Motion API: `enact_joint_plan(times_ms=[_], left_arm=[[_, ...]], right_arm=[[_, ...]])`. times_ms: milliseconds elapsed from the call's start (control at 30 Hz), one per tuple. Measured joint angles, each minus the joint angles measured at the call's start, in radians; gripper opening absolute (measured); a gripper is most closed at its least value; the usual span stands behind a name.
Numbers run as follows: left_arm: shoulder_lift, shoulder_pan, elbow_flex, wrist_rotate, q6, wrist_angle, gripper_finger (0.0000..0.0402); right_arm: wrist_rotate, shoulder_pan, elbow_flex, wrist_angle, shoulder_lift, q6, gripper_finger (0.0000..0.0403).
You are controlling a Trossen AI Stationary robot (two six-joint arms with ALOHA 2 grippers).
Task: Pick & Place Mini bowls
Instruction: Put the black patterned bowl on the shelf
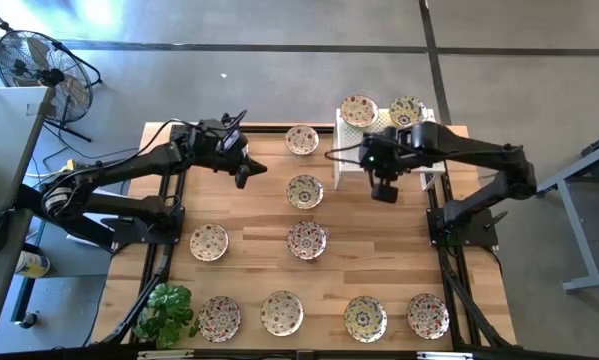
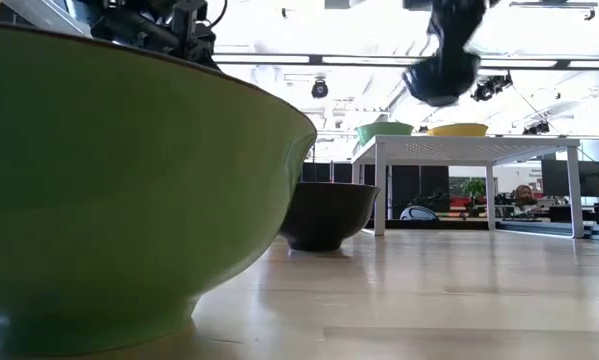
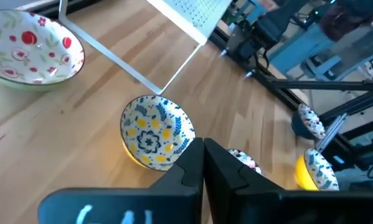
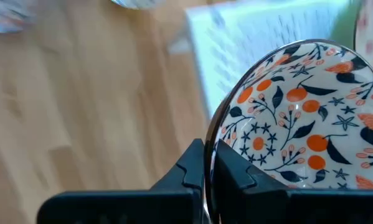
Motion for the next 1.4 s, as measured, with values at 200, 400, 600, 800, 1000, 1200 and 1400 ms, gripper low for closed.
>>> enact_joint_plan(times_ms=[200,400,600,800,1000,1200,1400], left_arm=[[0.001,-0.001,0.0,-0.05,-0.015,0.009,0.0001],[0.0,0.0,0.0,-0.093,0.019,0.019,0.0001],[0.003,-0.001,0.0,-0.094,0.027,0.017,0.0001],[0.011,-0.001,0.0,-0.087,0.04,0.016,0.0001],[0.011,-0.001,0.0,-0.087,0.047,0.016,0.0001],[0.011,-0.001,0.0,-0.087,0.047,0.016,0.0001],[0.011,-0.001,0.0,-0.088,0.055,0.016,0.0001]], right_arm=[[-0.009,-0.131,-0.152,0.092,-0.029,-0.055,0.0008],[-0.013,-0.226,-0.21,0.175,-0.028,-0.109,0.0008],[-0.043,-0.289,-0.217,0.197,-0.029,-0.145,0.001],[-0.084,-0.335,-0.217,0.248,-0.028,-0.169,0.0011],[-0.113,-0.362,-0.217,0.249,-0.028,-0.179,0.0011],[-0.138,-0.366,-0.216,0.25,-0.028,-0.178,0.0012],[-0.158,-0.363,-0.216,0.248,-0.028,-0.159,0.0012]])
